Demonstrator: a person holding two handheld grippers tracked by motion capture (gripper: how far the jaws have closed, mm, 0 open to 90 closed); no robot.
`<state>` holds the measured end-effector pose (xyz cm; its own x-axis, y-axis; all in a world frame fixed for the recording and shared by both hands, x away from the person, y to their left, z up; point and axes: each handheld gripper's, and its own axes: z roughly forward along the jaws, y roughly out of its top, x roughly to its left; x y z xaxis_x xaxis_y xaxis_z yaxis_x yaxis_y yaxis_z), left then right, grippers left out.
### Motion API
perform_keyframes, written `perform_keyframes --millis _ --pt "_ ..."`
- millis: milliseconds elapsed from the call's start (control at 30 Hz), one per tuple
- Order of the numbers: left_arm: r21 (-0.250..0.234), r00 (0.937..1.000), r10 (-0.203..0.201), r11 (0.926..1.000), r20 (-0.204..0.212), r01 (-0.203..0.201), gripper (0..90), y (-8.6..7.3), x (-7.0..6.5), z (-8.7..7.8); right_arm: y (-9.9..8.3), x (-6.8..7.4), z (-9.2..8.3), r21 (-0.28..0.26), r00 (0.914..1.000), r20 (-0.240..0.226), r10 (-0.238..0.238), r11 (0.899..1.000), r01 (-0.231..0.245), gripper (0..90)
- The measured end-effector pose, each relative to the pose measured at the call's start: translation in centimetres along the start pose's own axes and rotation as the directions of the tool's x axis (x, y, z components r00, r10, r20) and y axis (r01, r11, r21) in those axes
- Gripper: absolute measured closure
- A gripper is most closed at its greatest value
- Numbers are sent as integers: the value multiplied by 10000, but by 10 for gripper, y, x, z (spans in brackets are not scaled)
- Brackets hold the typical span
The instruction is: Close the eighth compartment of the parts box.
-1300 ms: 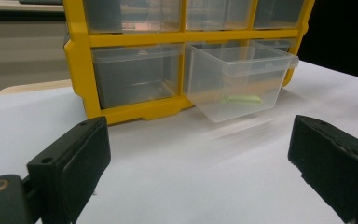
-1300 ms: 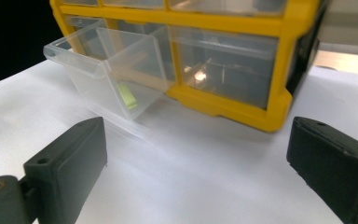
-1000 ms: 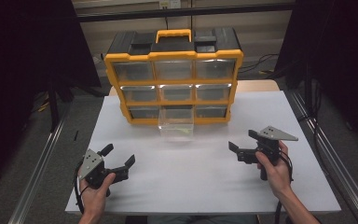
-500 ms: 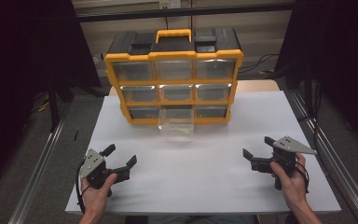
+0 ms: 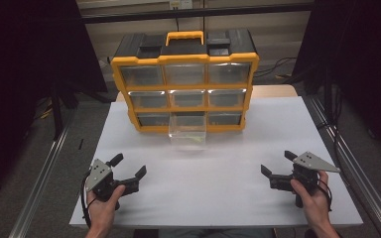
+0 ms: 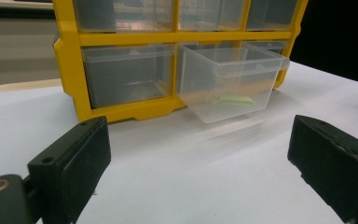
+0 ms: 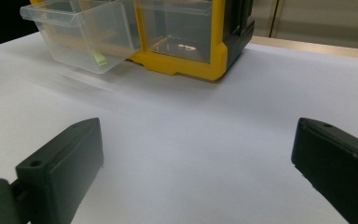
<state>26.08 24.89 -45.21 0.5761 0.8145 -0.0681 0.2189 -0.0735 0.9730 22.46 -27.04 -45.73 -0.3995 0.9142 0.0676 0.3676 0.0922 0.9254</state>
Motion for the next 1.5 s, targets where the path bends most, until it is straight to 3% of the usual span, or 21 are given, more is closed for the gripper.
perform_keyframes --millis 167,367,500,833,933,1000,1433,1500 --pt "30 9999 -75 10000 88 75 59 -2 2 2 2 2 3 34 10000 -33 -39 10000 39 15" --pt "63 9999 -79 9999 130 78 59 -1 3 3 3 8 7 15 9992 -394 -107 9999 108 15" --pt "90 9999 -46 9999 128 45 59 -1 2 4 4 11 10 -203 9943 -1053 191 9996 -213 24" --pt "79 9999 73 9999 92 -73 59 0 0 5 5 16 11 -246 9887 -1491 -177 9996 142 14" --pt "150 9999 105 9998 23 -105 59 0 0 5 7 20 12 -285 9838 -1753 -373 9991 328 9" --pt "169 10000 73 9998 34 -74 59 -1 1 4 8 21 14 -390 9751 -2114 -670 9974 601 0" --pt "55 10000 51 10000 53 -51 59 1 1 2 16 41 28 -435 9599 -2695 -767 9968 674 14" --pt "76 9999 149 9999 60 -150 59 1 1 1 18 44 30 -376 9508 -2978 -860 9962 783 38"
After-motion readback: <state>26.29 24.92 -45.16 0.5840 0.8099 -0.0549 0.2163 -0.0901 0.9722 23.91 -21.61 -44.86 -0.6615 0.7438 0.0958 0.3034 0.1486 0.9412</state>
